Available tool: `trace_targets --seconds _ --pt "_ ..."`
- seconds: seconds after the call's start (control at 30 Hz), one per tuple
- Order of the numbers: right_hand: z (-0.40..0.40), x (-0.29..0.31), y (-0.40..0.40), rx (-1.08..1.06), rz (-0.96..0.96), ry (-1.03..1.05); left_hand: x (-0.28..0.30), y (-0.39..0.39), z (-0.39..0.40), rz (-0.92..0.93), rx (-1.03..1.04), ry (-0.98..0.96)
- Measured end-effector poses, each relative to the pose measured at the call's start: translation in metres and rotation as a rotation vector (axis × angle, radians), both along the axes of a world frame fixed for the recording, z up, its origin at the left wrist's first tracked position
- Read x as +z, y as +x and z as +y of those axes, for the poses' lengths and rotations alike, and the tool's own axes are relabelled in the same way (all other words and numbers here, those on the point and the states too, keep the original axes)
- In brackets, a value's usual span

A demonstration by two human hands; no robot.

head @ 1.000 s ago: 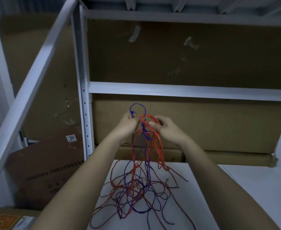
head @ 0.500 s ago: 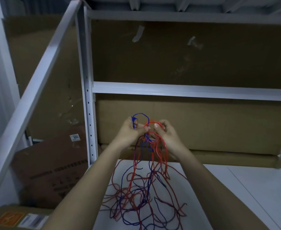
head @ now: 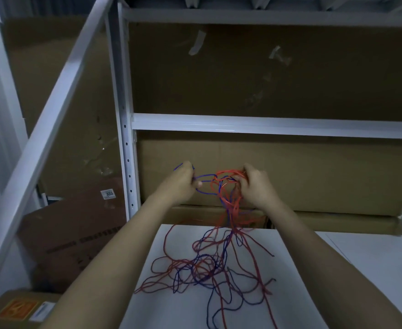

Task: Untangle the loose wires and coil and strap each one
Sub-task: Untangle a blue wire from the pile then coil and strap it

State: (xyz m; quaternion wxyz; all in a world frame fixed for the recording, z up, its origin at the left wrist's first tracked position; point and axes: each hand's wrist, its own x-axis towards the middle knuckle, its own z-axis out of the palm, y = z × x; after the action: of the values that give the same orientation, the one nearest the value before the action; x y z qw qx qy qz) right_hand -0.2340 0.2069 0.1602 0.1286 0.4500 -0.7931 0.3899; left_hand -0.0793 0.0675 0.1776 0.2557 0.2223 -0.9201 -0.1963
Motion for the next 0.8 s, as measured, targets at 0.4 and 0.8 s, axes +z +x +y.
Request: trace_targets --seconds 0.4,0.8 --pt "-0.008 -0.030 -0.006 0.032 -0.535 -0.062 -0.020 -0.007 0.004 0.121 0.143 0.021" --pt "0.005 -0.045 0.020 0.692 -1.210 -0.292 -0.038 -0.015 0.024 0.242 -0.020 0.412"
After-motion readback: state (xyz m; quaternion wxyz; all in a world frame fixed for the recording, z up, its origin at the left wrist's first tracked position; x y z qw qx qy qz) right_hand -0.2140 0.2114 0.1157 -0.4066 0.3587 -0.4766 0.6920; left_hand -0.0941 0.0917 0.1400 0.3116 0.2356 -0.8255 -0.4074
